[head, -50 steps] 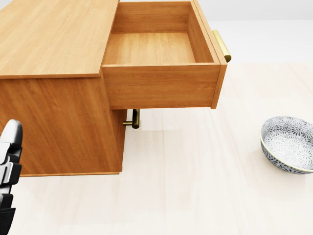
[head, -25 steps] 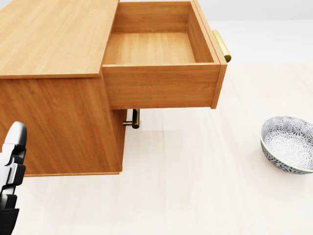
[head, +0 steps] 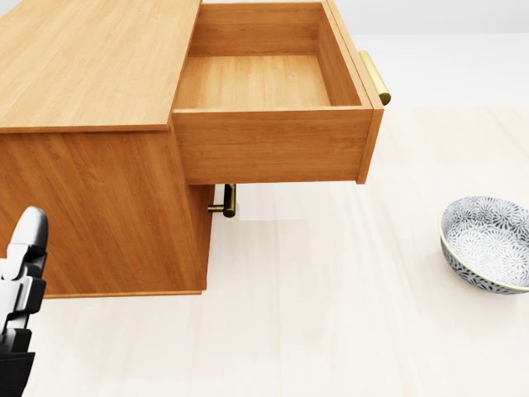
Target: Put the ketchup in the top drawer of the cabinet.
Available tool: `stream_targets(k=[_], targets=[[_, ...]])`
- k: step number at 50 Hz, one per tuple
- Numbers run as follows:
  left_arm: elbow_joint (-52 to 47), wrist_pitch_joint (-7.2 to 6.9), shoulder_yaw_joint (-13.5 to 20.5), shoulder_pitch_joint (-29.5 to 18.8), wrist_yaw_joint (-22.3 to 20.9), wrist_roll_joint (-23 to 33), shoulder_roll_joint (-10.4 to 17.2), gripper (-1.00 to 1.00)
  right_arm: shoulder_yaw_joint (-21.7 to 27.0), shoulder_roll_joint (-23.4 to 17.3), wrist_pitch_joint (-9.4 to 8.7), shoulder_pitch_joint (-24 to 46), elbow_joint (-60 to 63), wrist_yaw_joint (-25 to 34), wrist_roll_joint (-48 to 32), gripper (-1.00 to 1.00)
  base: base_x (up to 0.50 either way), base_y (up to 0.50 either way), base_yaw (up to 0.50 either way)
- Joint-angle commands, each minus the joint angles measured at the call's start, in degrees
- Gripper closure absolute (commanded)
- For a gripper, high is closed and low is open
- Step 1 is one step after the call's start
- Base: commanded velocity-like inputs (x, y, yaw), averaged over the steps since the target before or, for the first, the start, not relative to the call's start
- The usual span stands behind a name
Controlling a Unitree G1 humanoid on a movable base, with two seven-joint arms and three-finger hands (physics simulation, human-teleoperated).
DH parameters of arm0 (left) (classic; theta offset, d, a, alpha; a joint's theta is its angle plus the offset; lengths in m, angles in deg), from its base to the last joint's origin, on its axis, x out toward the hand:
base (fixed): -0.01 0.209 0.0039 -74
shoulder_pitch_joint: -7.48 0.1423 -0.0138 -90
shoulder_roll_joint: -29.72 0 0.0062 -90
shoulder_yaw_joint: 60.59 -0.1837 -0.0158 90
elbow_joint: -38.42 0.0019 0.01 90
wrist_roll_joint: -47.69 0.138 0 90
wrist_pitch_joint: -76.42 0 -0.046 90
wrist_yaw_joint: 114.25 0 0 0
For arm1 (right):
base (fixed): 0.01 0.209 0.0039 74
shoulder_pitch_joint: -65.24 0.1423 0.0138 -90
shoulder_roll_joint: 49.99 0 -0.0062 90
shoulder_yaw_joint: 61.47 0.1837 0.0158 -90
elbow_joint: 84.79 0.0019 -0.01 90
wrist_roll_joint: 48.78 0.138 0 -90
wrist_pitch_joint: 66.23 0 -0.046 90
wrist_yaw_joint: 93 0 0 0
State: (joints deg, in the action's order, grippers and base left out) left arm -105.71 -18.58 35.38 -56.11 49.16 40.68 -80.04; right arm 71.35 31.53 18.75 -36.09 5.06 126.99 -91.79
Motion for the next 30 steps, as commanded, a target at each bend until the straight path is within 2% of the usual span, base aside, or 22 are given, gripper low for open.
stream_targets(k=[1,18,24,30], targets=[[0.3,0.0,-0.1,0.0,0.1,0.0,0.1,-1.0,-0.2,3.4,0.01,-1.6,0.7,0.0,-1.1,1.0,0.0,0.0,0.0],[0.2,0.0,-0.3,-0.1,0.5,0.1,0.2,-1.0,0.4,4.0,0.01,-1.9,1.2,0.0,-1.0,1.0,0.0,0.0,0.0],[0.1,0.0,-0.3,0.1,0.3,0.0,0.1,-1.0,0.9,5.0,0.01,-1.8,7.2,0.0,-2.6,1.0,0.0,0.0,0.0],[0.1,0.0,-0.6,0.4,0.4,0.2,0.2,-1.0,2.0,5.9,0.01,-0.2,20.5,0.0,-5.6,1.0,0.0,0.0,0.0]])
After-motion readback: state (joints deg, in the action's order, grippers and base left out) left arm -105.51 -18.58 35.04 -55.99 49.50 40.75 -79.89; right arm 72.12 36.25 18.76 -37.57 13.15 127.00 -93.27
